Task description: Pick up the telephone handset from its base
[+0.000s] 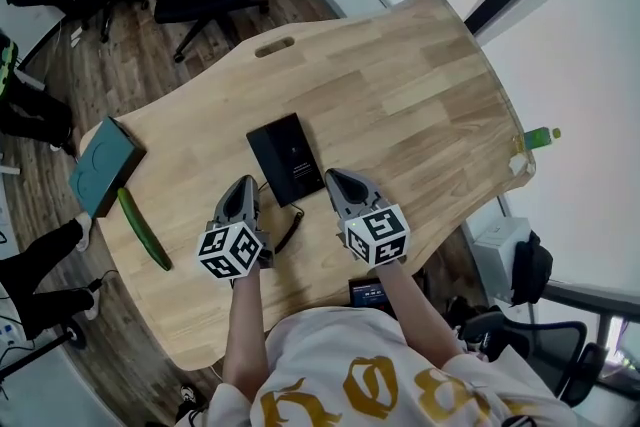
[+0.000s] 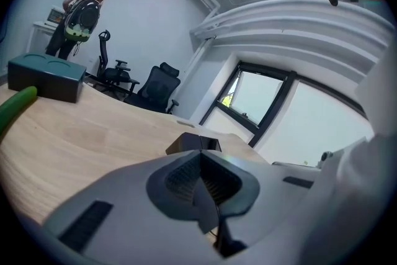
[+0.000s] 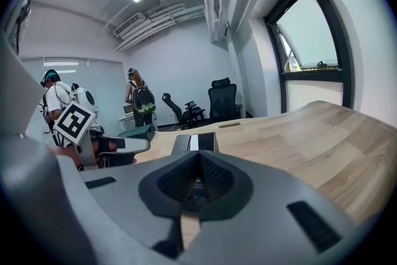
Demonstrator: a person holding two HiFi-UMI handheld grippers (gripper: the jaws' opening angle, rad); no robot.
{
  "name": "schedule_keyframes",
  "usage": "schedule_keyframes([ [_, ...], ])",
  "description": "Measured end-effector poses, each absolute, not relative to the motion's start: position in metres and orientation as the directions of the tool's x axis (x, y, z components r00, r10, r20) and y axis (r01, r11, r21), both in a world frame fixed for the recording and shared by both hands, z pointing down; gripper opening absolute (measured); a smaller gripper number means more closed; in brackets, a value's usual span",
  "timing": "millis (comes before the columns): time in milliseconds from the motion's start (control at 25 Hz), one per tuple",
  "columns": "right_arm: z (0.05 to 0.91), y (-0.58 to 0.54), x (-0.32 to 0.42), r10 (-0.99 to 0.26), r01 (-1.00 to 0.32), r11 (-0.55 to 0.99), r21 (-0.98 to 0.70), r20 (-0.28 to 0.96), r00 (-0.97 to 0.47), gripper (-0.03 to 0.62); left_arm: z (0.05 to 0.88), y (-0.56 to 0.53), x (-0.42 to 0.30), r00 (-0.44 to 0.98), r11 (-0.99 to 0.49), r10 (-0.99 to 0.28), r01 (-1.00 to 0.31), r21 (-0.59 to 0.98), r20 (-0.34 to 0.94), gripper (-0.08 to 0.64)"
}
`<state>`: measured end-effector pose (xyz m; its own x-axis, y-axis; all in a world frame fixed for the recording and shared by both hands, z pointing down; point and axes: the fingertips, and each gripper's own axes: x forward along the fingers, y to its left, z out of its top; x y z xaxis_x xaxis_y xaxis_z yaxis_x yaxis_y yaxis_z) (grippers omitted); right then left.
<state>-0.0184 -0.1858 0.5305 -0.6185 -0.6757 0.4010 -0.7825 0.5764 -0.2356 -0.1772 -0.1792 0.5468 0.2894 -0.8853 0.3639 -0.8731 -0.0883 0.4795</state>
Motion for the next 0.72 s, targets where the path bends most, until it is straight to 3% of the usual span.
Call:
schedule_keyframes([
  [720,0.568,-0.207,-0.024,-0.610,-0.758,0.592,-0.275,0.461,-0.644,0.005,0.583,-0.194,-0.166,0.311,-0.077,-0.843,-0.877,0.474,0.439,0.008],
])
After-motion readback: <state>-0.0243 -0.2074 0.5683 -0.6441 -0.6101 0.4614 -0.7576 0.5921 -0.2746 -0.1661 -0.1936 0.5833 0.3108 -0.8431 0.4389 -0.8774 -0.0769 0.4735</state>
